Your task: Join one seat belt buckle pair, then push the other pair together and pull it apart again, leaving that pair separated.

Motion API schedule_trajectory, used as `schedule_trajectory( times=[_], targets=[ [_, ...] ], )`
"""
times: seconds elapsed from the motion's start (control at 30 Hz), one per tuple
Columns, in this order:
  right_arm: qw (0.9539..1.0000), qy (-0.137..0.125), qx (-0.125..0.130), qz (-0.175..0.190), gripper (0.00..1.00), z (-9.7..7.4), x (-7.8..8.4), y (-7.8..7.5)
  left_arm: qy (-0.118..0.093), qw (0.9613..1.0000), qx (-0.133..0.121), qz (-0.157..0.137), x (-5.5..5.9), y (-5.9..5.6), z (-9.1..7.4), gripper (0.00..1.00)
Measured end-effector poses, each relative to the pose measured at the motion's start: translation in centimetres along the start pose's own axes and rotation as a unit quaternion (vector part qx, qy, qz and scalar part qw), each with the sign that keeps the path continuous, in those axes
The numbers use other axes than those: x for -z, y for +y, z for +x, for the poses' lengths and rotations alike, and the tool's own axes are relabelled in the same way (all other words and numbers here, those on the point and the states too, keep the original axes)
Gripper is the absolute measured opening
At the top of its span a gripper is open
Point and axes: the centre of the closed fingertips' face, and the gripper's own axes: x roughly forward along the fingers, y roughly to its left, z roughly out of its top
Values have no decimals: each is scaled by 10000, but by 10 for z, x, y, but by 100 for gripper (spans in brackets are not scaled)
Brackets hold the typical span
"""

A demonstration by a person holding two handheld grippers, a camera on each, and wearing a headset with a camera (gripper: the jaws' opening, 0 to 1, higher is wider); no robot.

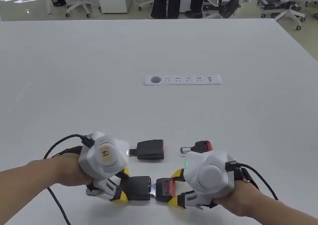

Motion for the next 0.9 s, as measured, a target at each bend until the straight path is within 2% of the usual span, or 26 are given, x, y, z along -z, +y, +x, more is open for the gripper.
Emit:
schedule_trajectory(
  times=[0.27,0.3,0.33,0.4,0.57,0.67,0.7,0.9],
  targets=[
    [10000,11,18,94,28,4,-3,2,42,10000,6,36,-1,-1,0,30],
    [9999,90,14,-90,28,6,-5,0,154,9999,20,16,2,-1,-1,30],
    [10000,64,8,48,28,8,-8,3,90,10000,12,6,0,2,4,30],
    [10000,64,-5,58,28,4,-10,5,81,10000,15,-10,-1,3,5,30],
    [9999,53,24,102,28,4,-2,1,70,10000,-29,-21,-2,0,4,30],
    [9999,104,7,81,28,8,1,-1,78,10000,-47,-10,-3,-1,4,30],
    [9999,89,88,19,28,5,-1,-2,77,10000,-49,-7,-3,-1,5,30],
    [9999,125,44,-104,29,2,-2,2,100,9999,-63,42,-4,-1,4,31]
  ],
)
